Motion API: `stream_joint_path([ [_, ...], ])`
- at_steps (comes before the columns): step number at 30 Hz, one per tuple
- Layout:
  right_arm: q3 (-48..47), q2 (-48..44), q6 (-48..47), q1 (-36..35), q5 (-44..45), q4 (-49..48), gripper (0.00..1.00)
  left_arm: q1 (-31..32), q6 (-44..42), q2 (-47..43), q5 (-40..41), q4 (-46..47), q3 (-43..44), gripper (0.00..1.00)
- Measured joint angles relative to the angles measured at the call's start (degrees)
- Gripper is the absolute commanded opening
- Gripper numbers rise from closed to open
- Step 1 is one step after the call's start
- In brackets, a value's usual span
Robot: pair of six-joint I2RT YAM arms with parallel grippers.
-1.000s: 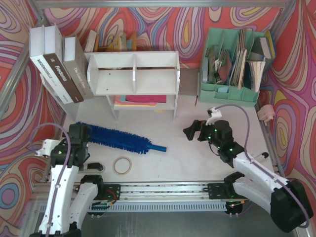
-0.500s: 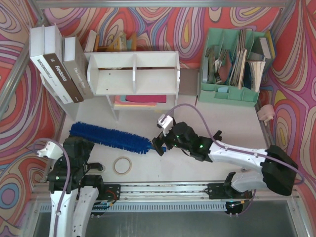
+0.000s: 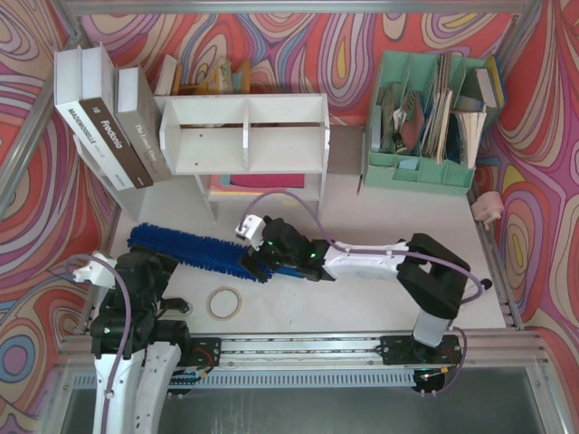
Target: Dust the bookshelf with a duster
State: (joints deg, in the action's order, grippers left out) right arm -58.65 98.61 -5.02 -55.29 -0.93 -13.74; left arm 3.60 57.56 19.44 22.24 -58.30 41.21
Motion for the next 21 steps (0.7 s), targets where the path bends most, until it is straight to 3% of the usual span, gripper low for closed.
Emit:
stream_joint_path([
  [12, -13.51, 15.39, -3.41, -2.08, -0.74, 3.26, 0.83, -0.02, -0.61, -0.26, -0.94, 1.09, -0.20, 0.98],
  [21, -17.84, 20.50, -4.35, -2.08, -0.83, 5.55, 0.68, 0.00, -0.96, -0.26, -1.46, 1.49, -0.57, 0.98],
])
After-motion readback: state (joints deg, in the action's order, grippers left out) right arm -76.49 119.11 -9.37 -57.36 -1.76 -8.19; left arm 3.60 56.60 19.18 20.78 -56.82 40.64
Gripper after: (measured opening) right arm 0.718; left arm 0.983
